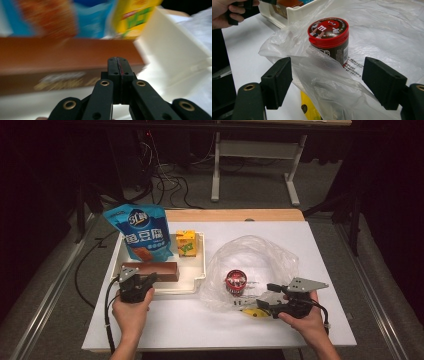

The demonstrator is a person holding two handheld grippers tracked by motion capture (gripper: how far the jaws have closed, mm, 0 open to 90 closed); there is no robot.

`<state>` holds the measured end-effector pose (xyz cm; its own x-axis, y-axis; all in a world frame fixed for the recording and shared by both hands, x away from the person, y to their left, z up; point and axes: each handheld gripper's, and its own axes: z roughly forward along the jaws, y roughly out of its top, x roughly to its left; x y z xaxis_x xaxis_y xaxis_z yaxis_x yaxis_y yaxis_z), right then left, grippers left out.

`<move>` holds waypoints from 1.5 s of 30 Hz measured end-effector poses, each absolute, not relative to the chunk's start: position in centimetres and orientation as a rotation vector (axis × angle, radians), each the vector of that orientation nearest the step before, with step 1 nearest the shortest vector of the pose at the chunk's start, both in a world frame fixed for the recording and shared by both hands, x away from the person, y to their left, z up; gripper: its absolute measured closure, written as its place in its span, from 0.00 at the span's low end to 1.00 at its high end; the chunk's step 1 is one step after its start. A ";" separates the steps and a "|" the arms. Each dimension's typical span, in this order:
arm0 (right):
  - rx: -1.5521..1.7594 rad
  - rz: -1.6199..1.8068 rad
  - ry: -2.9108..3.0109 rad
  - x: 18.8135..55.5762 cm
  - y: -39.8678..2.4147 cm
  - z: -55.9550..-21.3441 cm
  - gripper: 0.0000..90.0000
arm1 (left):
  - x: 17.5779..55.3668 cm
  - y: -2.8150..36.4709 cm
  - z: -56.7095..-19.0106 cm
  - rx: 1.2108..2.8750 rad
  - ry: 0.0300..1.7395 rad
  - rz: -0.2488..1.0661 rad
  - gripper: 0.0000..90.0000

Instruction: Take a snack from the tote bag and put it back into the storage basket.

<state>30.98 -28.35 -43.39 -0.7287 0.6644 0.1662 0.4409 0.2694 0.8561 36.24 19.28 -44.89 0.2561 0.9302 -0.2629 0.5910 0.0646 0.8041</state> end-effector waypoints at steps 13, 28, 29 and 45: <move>1.026 1.449 2.308 30.9 -28.4 -43.2 0.27 | 38.7 18.9 -46.9 1.627 1.601 0.503 1.00; 1.026 1.450 2.306 30.9 -28.3 -43.2 0.28 | 39.3 19.8 -46.9 1.619 1.652 0.571 1.00; 1.030 1.447 2.306 30.9 -28.4 -43.2 0.28 | 39.2 19.7 -46.9 1.634 1.641 0.591 1.00; 1.037 1.442 2.298 30.9 -28.2 -43.3 0.29 | 39.6 19.7 -47.4 1.714 1.654 0.676 1.00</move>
<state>30.90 -28.23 -43.26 -0.7205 0.6739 0.1636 0.4405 0.2626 0.8585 39.63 19.71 -47.35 0.0691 0.9948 -0.0747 0.6575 0.0109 0.7534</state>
